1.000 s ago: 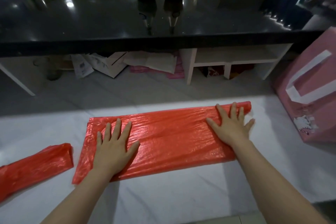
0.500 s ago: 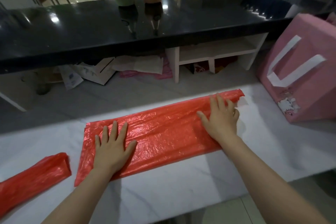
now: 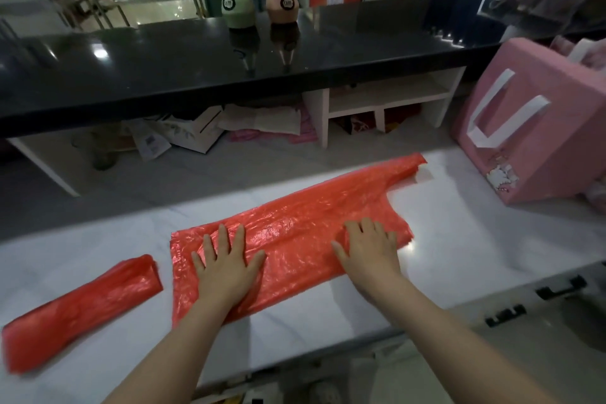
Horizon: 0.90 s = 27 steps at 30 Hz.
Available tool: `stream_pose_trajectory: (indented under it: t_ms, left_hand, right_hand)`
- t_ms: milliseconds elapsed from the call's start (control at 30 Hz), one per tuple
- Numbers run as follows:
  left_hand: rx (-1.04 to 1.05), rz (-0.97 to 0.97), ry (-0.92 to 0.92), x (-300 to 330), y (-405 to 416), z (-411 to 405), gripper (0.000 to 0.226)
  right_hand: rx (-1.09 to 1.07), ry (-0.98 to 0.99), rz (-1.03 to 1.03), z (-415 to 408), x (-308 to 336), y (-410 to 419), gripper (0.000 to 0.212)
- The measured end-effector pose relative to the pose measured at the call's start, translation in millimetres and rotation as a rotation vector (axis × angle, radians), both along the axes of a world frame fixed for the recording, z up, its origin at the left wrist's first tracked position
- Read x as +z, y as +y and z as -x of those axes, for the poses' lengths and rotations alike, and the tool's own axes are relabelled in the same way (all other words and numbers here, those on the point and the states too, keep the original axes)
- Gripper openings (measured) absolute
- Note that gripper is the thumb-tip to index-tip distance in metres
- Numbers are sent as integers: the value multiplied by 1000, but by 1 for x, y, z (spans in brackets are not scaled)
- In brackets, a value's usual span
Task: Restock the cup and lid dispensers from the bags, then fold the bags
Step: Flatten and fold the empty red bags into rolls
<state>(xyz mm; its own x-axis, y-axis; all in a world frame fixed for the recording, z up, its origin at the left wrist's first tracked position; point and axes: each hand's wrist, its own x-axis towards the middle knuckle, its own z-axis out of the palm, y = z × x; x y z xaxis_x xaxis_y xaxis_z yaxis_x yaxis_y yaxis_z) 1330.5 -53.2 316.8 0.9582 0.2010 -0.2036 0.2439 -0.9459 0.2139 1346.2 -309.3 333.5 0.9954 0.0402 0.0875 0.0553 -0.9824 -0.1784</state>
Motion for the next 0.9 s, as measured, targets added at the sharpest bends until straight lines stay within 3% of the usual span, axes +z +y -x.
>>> stream_pose_trajectory:
  t_ms: [167, 267, 300, 367, 467, 567, 900]
  left_hand:
    - [214, 466, 32, 23, -36, 19, 76]
    - [287, 679, -173, 31, -39, 46, 74]
    - [282, 624, -244, 31, -33, 56, 71]
    - [170, 323, -318, 26, -13, 74, 64]
    - [-1, 78, -266, 16, 19, 90, 57]
    - [-65, 70, -180, 14, 41, 94, 54]
    - [-86, 2, -273, 19, 57, 139, 37]
  right_hand:
    - [100, -11, -13, 41, 4, 19, 40]
    - [120, 57, -34, 60, -1, 22, 44]
    - [121, 67, -43, 65, -3, 19, 47]
    - [130, 107, -41, 72, -6, 12, 52]
    - [132, 170, -41, 81, -7, 5, 56]
    - [147, 172, -36, 89, -4, 1, 56]
    - [207, 184, -34, 105, -7, 9, 61]
